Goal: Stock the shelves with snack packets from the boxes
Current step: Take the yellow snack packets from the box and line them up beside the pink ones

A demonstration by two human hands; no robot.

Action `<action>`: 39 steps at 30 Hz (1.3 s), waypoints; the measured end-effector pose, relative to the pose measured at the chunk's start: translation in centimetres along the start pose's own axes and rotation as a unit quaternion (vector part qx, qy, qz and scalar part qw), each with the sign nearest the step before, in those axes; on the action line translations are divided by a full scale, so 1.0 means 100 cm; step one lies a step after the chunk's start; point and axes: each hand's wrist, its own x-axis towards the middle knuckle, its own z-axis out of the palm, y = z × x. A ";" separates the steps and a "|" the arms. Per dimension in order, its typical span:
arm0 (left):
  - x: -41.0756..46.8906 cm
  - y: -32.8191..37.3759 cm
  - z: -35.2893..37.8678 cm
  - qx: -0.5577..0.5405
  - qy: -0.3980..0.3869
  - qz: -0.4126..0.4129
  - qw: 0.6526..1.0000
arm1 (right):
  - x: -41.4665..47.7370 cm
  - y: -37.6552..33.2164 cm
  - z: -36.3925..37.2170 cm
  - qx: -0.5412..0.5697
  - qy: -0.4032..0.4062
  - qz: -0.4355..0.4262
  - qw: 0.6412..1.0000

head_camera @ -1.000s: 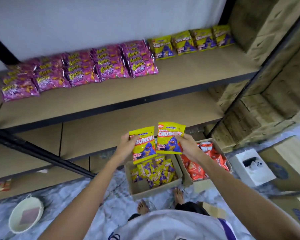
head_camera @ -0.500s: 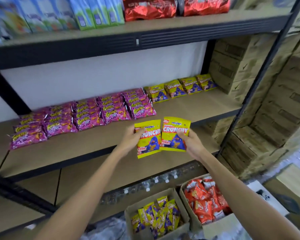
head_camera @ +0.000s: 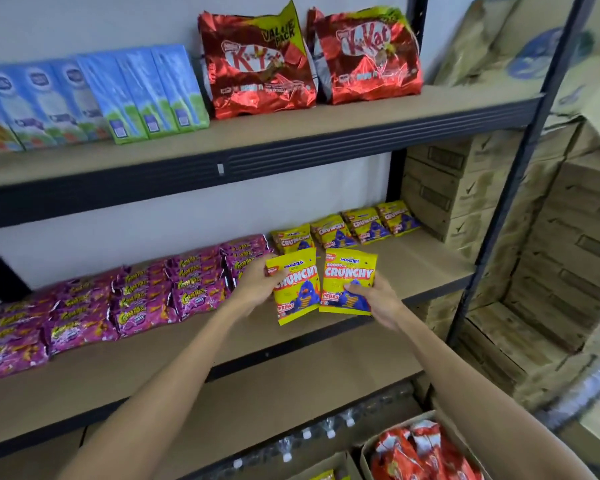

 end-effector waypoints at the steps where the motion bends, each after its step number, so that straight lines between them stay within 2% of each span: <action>1: 0.010 0.002 0.004 0.007 0.006 0.002 1.000 | 0.009 -0.002 -0.005 -0.003 0.000 0.002 1.000; 7: 0.081 -0.015 0.021 0.061 0.008 -0.008 0.998 | 0.066 -0.013 -0.030 -0.034 0.009 -0.024 0.999; 12: 0.116 0.005 0.036 0.047 0.014 -0.037 0.998 | 0.108 -0.022 -0.045 -0.064 0.008 -0.032 0.997; 20: 0.172 -0.001 0.049 0.048 0.019 -0.090 0.995 | 0.159 -0.023 -0.057 -0.093 -0.003 -0.030 0.995; 25: 0.193 -0.007 0.055 0.129 0.043 -0.075 0.988 | 0.173 -0.020 -0.063 -0.086 -0.010 -0.022 0.996; 29: 0.206 -0.013 0.059 0.223 0.105 -0.055 0.968 | 0.180 -0.019 -0.067 -0.097 -0.011 -0.019 0.995; 31: 0.210 -0.016 0.059 0.262 0.131 -0.071 0.954 | 0.184 -0.020 -0.069 -0.109 -0.007 -0.019 0.994; 35: 0.208 -0.019 0.066 0.377 0.169 -0.095 0.906 | 0.204 -0.013 -0.075 -0.147 -0.014 -0.028 0.989; 39: 0.203 -0.029 0.077 0.467 0.184 -0.044 0.863 | 0.263 0.025 -0.091 -0.195 -0.019 -0.048 0.980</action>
